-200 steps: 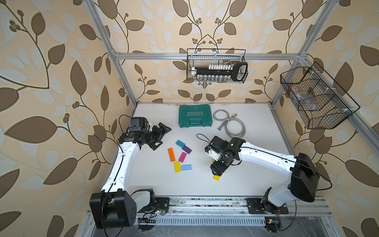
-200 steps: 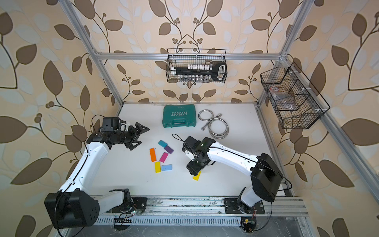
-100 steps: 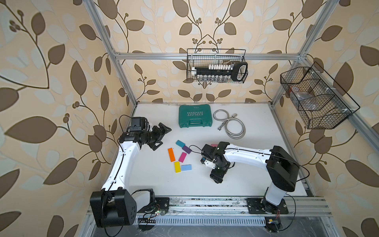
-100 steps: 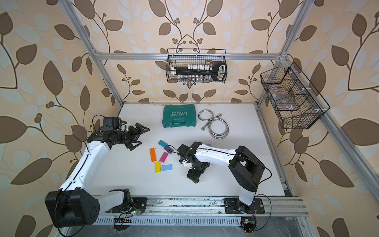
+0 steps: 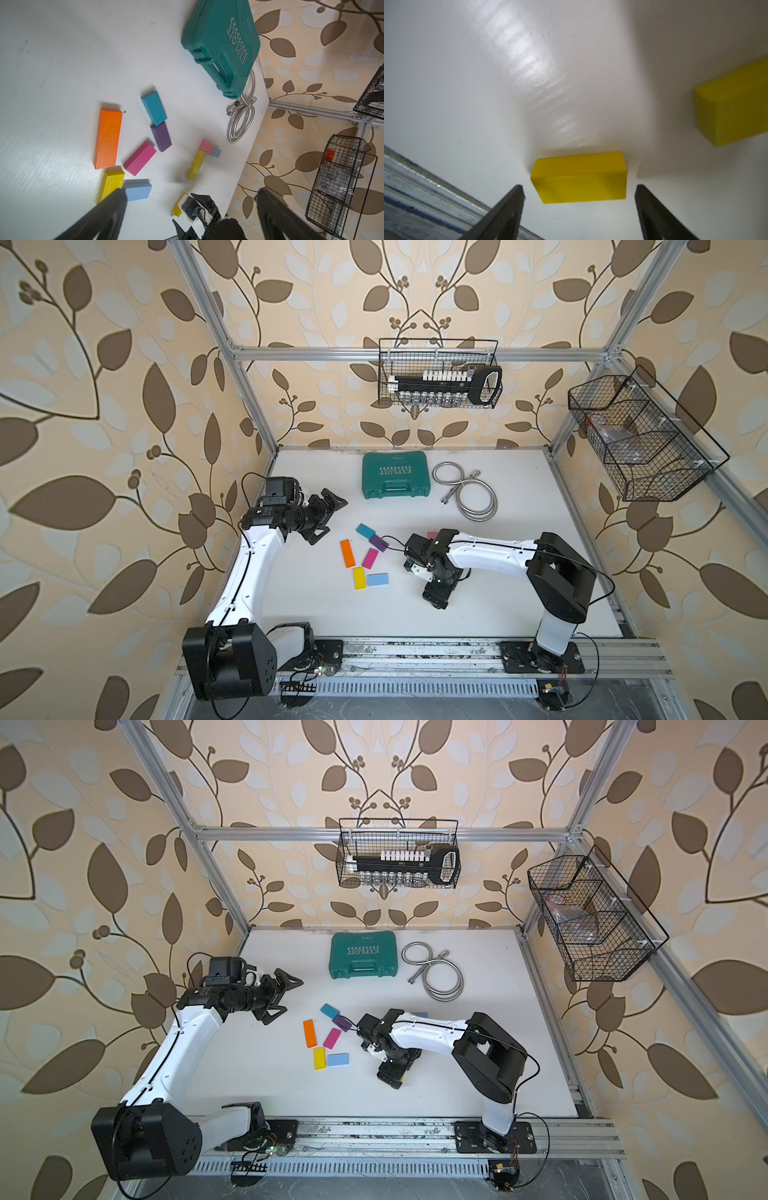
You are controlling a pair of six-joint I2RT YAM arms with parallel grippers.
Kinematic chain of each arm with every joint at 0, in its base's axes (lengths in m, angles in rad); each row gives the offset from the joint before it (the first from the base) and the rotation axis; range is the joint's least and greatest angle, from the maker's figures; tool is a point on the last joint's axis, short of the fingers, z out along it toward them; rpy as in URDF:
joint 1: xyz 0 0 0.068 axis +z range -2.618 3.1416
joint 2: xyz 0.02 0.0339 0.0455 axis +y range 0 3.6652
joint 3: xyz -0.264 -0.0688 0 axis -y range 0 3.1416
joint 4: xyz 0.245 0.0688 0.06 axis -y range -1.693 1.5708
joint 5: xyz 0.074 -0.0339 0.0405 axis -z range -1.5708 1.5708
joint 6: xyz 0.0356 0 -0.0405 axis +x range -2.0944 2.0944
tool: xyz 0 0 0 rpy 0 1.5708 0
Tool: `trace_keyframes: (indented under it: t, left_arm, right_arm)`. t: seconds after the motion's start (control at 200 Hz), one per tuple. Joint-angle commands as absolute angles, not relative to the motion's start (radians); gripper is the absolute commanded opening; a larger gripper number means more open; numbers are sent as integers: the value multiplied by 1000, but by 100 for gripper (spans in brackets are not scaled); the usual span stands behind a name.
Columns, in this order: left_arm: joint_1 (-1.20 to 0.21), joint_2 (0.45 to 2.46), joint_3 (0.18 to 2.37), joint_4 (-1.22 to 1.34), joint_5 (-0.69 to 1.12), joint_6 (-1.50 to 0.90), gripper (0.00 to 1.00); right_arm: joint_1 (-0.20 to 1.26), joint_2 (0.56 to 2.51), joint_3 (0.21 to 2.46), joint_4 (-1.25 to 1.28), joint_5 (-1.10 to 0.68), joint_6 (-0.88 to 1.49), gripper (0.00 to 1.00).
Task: Assemble the letter c with building blocks
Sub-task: Pick up the building block from the center of the board.
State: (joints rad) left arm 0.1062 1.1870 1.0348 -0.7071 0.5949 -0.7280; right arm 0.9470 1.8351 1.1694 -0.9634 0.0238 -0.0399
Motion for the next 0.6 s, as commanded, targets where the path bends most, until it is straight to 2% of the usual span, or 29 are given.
trace_keyframes:
  t: [0.0, 0.195, 0.36, 0.52, 0.595]
  left_arm:
    - [115, 1190, 1063, -709, 592, -717, 99]
    - [115, 1187, 1060, -709, 589, -719, 99]
    - [115, 1187, 1055, -704, 589, -723, 99]
    - [115, 1183, 1055, -705, 591, -726, 99]
    - [115, 1180, 1054, -703, 592, -729, 99]
  right_arm:
    - [950, 1861, 1196, -950, 30, -51, 82]
    - [950, 1881, 1188, -940, 25, -47, 79]
    - [950, 1884, 1184, -940, 21, -40, 69]
    - [948, 1856, 1196, -978, -6, 10, 47]
    - [938, 1812, 1217, -994, -32, 92, 41]
